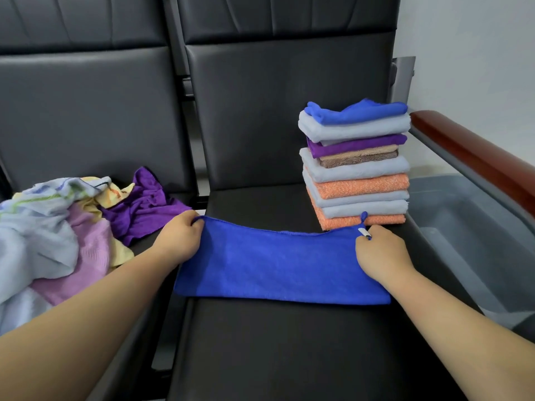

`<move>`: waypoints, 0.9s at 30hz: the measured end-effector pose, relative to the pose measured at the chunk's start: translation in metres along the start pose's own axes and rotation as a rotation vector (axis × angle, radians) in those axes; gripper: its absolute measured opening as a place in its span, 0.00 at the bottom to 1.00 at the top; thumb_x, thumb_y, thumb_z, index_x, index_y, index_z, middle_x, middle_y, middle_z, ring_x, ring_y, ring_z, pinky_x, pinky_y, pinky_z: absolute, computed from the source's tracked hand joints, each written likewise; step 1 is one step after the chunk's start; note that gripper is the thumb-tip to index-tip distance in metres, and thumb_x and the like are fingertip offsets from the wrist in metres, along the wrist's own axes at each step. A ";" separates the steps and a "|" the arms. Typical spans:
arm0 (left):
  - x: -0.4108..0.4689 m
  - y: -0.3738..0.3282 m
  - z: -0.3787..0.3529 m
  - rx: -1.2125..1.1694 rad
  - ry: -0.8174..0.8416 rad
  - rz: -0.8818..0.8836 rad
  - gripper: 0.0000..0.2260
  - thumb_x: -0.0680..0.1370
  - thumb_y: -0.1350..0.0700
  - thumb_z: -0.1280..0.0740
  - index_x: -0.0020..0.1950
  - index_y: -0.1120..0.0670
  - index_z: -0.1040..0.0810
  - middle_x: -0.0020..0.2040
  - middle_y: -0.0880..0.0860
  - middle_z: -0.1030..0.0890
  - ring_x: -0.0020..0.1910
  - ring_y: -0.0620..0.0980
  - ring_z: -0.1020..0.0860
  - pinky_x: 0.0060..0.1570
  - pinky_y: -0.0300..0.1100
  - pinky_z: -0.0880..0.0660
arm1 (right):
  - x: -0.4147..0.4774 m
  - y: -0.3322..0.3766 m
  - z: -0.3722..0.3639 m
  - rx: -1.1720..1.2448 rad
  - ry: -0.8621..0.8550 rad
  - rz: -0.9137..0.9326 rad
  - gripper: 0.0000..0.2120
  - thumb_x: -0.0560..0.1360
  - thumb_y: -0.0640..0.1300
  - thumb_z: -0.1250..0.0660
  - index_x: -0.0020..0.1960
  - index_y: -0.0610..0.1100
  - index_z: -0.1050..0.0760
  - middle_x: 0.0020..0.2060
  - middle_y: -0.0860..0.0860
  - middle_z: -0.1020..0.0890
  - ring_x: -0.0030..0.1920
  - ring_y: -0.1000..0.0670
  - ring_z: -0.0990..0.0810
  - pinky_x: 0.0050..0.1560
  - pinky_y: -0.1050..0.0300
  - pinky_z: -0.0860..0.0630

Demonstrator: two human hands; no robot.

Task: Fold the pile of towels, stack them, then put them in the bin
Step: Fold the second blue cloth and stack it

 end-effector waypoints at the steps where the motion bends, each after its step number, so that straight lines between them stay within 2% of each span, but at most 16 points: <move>1: 0.002 -0.001 -0.002 0.028 0.010 -0.006 0.08 0.85 0.54 0.40 0.49 0.54 0.24 0.47 0.52 0.22 0.48 0.54 0.25 0.49 0.46 0.32 | 0.002 0.000 -0.001 -0.005 -0.001 -0.002 0.11 0.80 0.37 0.42 0.39 0.42 0.36 0.36 0.46 0.27 0.33 0.48 0.34 0.33 0.54 0.38; 4: 0.006 0.002 -0.009 0.084 0.024 0.008 0.09 0.85 0.53 0.40 0.47 0.54 0.26 0.48 0.55 0.20 0.49 0.58 0.23 0.48 0.47 0.31 | 0.005 0.000 -0.001 -0.031 -0.007 -0.011 0.11 0.80 0.38 0.42 0.39 0.42 0.35 0.36 0.46 0.27 0.33 0.48 0.33 0.32 0.54 0.38; 7: 0.004 0.011 -0.014 0.101 0.015 0.033 0.10 0.84 0.52 0.38 0.57 0.57 0.22 0.55 0.58 0.19 0.55 0.60 0.22 0.53 0.49 0.28 | 0.006 0.000 0.000 -0.050 -0.016 -0.011 0.14 0.82 0.41 0.40 0.38 0.42 0.36 0.34 0.47 0.29 0.32 0.48 0.34 0.31 0.54 0.39; 10: 0.002 0.015 -0.015 0.074 0.009 0.095 0.11 0.83 0.51 0.35 0.60 0.57 0.25 0.56 0.57 0.18 0.53 0.58 0.22 0.54 0.50 0.27 | 0.005 -0.001 0.001 -0.027 -0.040 -0.002 0.15 0.81 0.44 0.36 0.38 0.43 0.35 0.33 0.48 0.29 0.31 0.48 0.34 0.31 0.54 0.39; 14: -0.006 0.013 -0.013 0.043 0.032 0.113 0.20 0.80 0.50 0.31 0.67 0.57 0.32 0.58 0.57 0.20 0.57 0.58 0.22 0.52 0.49 0.27 | -0.002 -0.001 0.005 0.117 -0.054 -0.021 0.12 0.79 0.48 0.30 0.48 0.42 0.31 0.39 0.47 0.24 0.34 0.48 0.28 0.32 0.54 0.35; 17: -0.018 0.005 -0.011 0.055 0.061 0.097 0.23 0.79 0.51 0.30 0.68 0.57 0.34 0.62 0.58 0.23 0.59 0.59 0.23 0.51 0.48 0.30 | -0.010 0.002 0.010 0.123 -0.049 0.016 0.11 0.79 0.46 0.30 0.55 0.44 0.31 0.43 0.48 0.23 0.36 0.50 0.25 0.32 0.55 0.33; 21: -0.035 -0.007 -0.015 0.135 0.092 0.072 0.26 0.78 0.47 0.30 0.71 0.56 0.34 0.69 0.60 0.30 0.66 0.62 0.28 0.62 0.54 0.28 | -0.019 0.006 0.009 0.037 -0.040 0.070 0.10 0.79 0.44 0.31 0.56 0.46 0.32 0.46 0.48 0.23 0.39 0.50 0.24 0.33 0.55 0.31; 23: -0.046 -0.017 -0.015 0.224 0.070 0.038 0.25 0.78 0.45 0.31 0.70 0.54 0.32 0.68 0.58 0.31 0.67 0.62 0.30 0.64 0.56 0.29 | -0.025 0.007 0.010 -0.056 -0.055 0.109 0.12 0.78 0.45 0.30 0.57 0.46 0.31 0.53 0.48 0.24 0.45 0.49 0.23 0.38 0.55 0.28; 25: -0.055 -0.030 -0.013 0.258 0.026 -0.032 0.21 0.79 0.45 0.32 0.68 0.52 0.28 0.66 0.56 0.31 0.66 0.59 0.31 0.64 0.54 0.28 | -0.031 0.010 0.010 -0.236 -0.080 0.166 0.16 0.78 0.47 0.29 0.61 0.47 0.30 0.61 0.47 0.28 0.56 0.46 0.26 0.50 0.53 0.25; 27: -0.065 -0.043 -0.017 0.217 0.043 -0.131 0.14 0.79 0.48 0.33 0.63 0.50 0.25 0.62 0.53 0.27 0.62 0.56 0.27 0.61 0.51 0.27 | -0.038 0.014 0.009 -0.410 -0.096 0.245 0.16 0.78 0.49 0.30 0.63 0.48 0.28 0.62 0.48 0.29 0.60 0.45 0.29 0.58 0.52 0.25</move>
Point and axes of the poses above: each hand's wrist, its own x-axis towards the middle knuckle, its own z-axis out of the back of the hand, y = z × x, the point moved 5 cm from there along x, towards the middle knuckle
